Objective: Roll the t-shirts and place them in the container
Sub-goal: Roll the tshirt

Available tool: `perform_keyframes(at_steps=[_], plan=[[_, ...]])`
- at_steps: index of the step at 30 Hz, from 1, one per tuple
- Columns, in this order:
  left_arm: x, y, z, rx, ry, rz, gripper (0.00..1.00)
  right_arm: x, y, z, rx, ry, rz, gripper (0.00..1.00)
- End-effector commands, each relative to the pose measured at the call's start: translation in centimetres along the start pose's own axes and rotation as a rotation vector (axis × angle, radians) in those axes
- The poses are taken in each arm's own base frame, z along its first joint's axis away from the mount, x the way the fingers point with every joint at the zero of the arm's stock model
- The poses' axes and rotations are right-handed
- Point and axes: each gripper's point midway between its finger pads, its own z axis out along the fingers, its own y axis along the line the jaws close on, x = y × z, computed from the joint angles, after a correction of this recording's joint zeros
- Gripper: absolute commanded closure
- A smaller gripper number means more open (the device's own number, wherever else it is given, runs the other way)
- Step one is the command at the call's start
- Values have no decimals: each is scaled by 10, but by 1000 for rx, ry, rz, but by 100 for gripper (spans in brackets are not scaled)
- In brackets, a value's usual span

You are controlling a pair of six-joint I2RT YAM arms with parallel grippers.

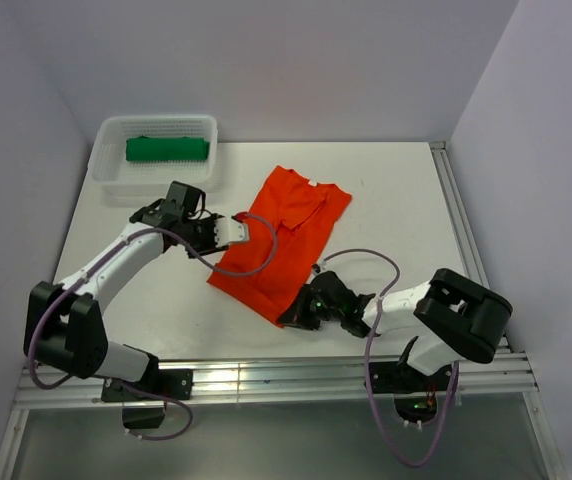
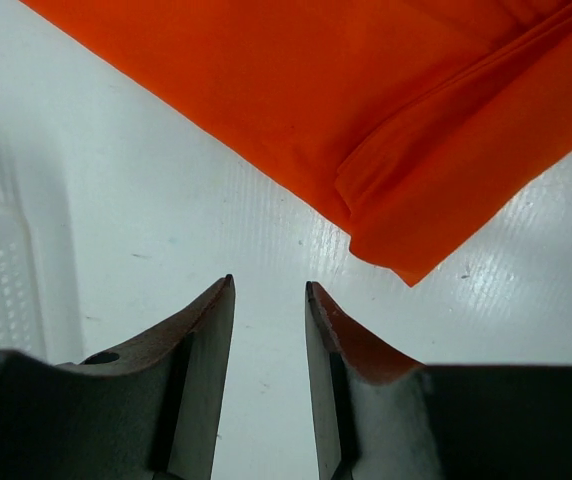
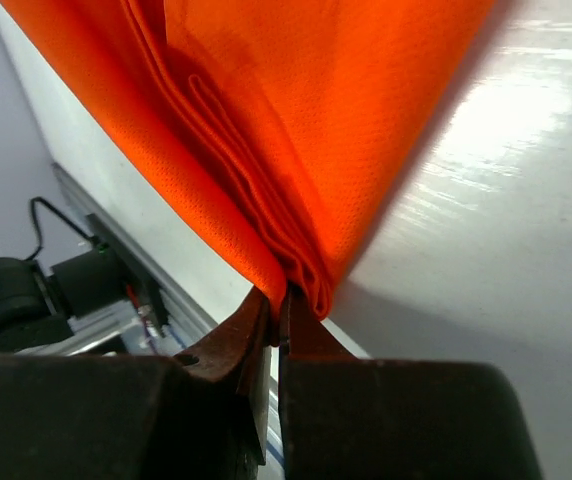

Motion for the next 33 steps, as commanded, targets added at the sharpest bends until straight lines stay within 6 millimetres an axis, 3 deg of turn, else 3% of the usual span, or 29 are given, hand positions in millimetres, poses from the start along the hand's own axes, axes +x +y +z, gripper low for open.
perform_keyframes(at_steps=[1, 7, 9, 11, 15, 22, 26, 33], plan=[[-17, -10, -21, 10, -83, 46, 60, 5, -38, 0, 74, 18, 51, 100], [-31, -35, -21, 61, -177, 71, 62, 6, -39, 4, 55, 65, 77, 100], [-33, -45, -12, 93, -176, 78, 62, 4, -36, 6, 58, 69, 65, 100], [-33, -56, 2, 145, -155, 86, 64, 4, -34, 5, 58, 68, 59, 91], [-32, -60, 16, 203, -142, 72, 67, -4, -28, -2, 64, 33, 36, 77], [-42, -62, 26, 252, -177, 51, 67, -22, -26, -19, 136, -51, -29, 61], [-38, -65, 39, 290, -165, 25, 68, -36, -15, -27, 142, -107, -62, 58], [-33, -68, 55, 331, -148, -1, 70, -43, -9, -27, 153, -119, -100, 55]])
